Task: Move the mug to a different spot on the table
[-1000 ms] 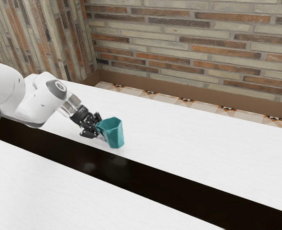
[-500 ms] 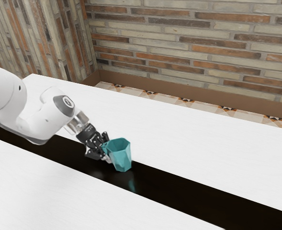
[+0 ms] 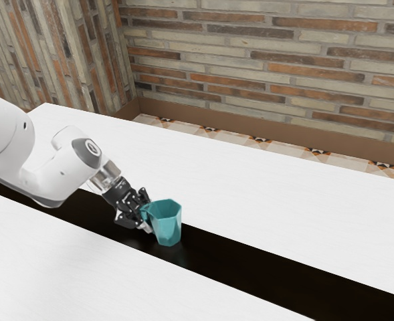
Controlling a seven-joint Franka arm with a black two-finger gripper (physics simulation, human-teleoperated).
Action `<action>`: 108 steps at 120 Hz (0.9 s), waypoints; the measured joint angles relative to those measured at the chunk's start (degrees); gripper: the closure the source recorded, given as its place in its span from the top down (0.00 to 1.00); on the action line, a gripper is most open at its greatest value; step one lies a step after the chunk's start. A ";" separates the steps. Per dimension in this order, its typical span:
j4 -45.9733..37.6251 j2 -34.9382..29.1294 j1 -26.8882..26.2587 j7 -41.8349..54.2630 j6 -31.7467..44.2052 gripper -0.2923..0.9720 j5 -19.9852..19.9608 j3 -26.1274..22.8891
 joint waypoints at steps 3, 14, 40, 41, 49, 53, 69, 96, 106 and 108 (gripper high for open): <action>-0.03 -0.01 0.00 0.11 0.07 0.37 -0.03 0.00; -0.14 -0.01 0.02 0.47 0.26 0.51 -0.10 0.03; -0.44 -1.14 0.74 1.26 0.45 0.68 0.20 1.91; -0.44 -1.23 0.78 1.29 0.45 0.68 0.22 2.00; -0.22 -2.92 1.20 1.61 0.44 0.70 1.65 2.70; 0.09 -3.91 1.30 1.75 0.44 0.71 3.33 3.22; 2.53 -6.80 1.16 2.48 0.25 0.74 12.26 4.89; 15.56 -10.13 0.77 6.96 -7.18 0.76 35.97 3.36; 17.09 -12.27 0.20 10.08 -10.62 0.76 41.82 2.37; 17.22 -12.67 0.14 10.81 -11.18 0.76 42.66 2.30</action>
